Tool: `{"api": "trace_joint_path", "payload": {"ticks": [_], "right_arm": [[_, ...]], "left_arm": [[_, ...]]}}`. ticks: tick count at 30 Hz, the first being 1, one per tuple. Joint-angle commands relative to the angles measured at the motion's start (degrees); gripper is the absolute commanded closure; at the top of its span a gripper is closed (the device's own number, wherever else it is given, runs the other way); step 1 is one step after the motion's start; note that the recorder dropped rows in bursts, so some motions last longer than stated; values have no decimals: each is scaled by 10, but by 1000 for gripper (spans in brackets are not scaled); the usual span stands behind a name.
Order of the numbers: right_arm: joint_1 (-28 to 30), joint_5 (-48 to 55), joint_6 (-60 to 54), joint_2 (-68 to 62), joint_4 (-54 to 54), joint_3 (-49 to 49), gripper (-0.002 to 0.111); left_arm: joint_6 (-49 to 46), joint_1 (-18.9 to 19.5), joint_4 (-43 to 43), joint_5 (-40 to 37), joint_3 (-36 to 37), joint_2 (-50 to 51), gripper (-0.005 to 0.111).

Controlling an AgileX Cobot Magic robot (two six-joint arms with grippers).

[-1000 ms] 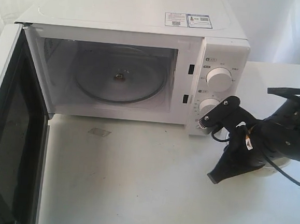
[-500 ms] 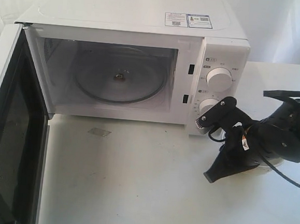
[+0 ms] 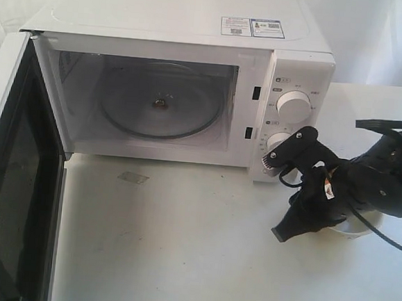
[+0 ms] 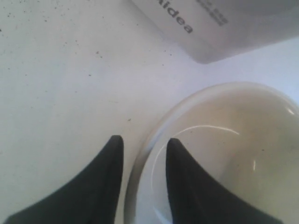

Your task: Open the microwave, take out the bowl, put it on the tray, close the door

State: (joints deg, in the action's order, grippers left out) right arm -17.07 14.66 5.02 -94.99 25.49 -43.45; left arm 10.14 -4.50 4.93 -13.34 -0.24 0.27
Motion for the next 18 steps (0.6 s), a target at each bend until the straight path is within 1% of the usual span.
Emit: {"api": "trace_joint_path", "payload": {"ticks": [1, 4, 10, 13, 18], "right_arm": [[0, 4, -2, 36, -20, 0, 77], [-13, 4, -2, 62, -28, 0, 77], [-62, 22, -2, 136, -43, -2, 77], [-89, 47, -2, 183, -87, -20, 78], [-132, 73, -3, 274, -212, -39, 78]], "left_arm": [[2, 0, -2, 0, 2, -3, 107], [2, 0, -2, 0, 2, -3, 107], [2, 0, -2, 0, 2, -3, 107], [2, 0, -2, 0, 2, -3, 107], [2, 0, -2, 0, 2, -3, 107]]}}
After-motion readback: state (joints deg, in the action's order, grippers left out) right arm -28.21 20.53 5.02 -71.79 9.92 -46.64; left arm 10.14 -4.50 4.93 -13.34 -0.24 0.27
